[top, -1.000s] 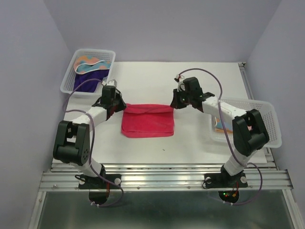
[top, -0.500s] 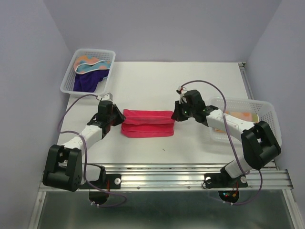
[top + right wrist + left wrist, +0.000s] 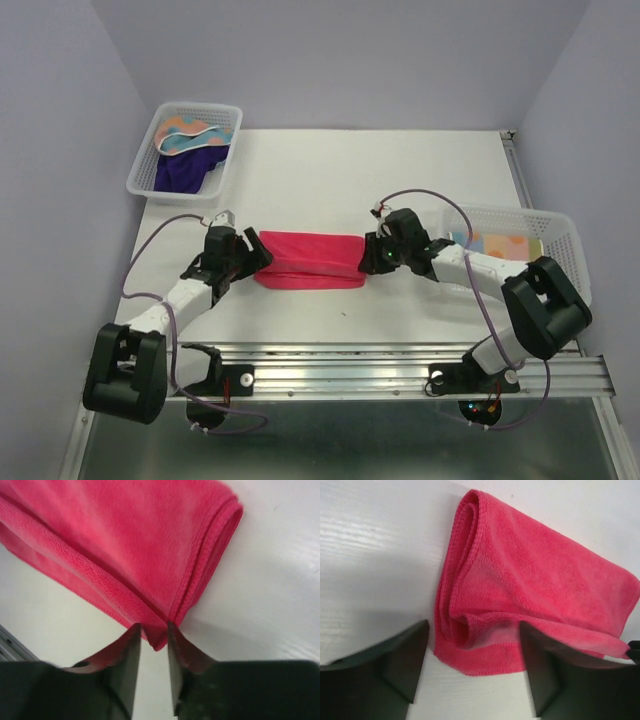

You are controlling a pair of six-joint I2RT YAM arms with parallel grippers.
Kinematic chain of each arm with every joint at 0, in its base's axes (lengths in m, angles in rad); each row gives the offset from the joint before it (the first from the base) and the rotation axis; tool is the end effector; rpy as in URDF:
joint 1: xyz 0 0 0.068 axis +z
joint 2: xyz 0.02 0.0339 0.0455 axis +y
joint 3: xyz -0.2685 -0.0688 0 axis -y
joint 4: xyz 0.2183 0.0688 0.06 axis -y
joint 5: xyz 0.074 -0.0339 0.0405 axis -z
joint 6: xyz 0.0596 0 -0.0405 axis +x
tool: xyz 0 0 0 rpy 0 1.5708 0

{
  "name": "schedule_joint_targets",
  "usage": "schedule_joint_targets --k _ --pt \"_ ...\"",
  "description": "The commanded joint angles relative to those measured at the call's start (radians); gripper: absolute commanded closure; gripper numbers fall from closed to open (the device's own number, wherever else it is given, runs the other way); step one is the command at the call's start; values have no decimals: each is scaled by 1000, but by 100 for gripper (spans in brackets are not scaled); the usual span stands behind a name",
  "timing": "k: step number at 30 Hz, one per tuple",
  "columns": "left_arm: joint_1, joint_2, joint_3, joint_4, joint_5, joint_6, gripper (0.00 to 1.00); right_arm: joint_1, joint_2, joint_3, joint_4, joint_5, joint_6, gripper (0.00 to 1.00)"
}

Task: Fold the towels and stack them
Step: Fold the towel, then neatly place the folded towel into the bin

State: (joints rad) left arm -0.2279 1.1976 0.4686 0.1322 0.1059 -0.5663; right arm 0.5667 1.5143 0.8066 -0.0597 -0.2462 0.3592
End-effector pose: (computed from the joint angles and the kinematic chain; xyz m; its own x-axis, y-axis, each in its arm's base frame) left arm 0.2276 -0.0593 0.1880 -0.6282 -0.4020 -0.6661 -0.0323 0.8689 -0.4939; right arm 0.2492 0.1758 0.1937 -0.7834 -0.0944 -0.6143 -0.4201 0.8089 0.4114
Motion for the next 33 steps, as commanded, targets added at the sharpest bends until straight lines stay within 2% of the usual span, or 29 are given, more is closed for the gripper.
schedule_joint_targets --k 1,2,3,5,6,11,14,15,20,22,23,25,26,30,33 --pt "-33 -151 -45 -43 -46 -63 6 42 -94 -102 50 -53 63 62" --pt "-39 -208 -63 -49 -38 -84 1 48 -111 -140 85 -65 82 41" --pt "-45 -236 -70 -55 -37 -93 1 56 -127 -153 87 -67 98 31" --pt "-53 -292 -76 -91 -66 -127 1 58 -175 -158 63 -50 113 21" --pt "-54 -341 -73 -104 -98 -136 1 59 -190 -152 32 -9 115 0" --pt "-56 -403 -62 -118 -137 -152 1 59 -209 -80 -18 126 118 0" --pt "-56 -371 -47 -118 -156 -139 1 64 -126 8 -61 220 142 0" --pt "-56 -348 -35 -120 -155 -132 1 70 -76 49 -77 293 159 0" --pt "-57 -305 -12 -118 -169 -122 1 93 72 156 -124 401 178 1" --pt "-57 -302 -8 -117 -169 -124 1 108 131 183 -152 435 179 9" --pt "-57 -306 -10 -117 -169 -122 1 108 147 196 -160 447 188 19" --pt "-57 -313 -15 -117 -178 -119 1 117 181 203 -178 476 198 28" --pt "-57 -319 -19 -117 -184 -119 1 122 190 207 -183 485 202 37" --pt "-57 -331 -30 -117 -198 -118 1 148 214 210 -221 527 216 41" --pt "-57 -332 -30 -117 -204 -116 1 165 234 213 -233 550 224 52"
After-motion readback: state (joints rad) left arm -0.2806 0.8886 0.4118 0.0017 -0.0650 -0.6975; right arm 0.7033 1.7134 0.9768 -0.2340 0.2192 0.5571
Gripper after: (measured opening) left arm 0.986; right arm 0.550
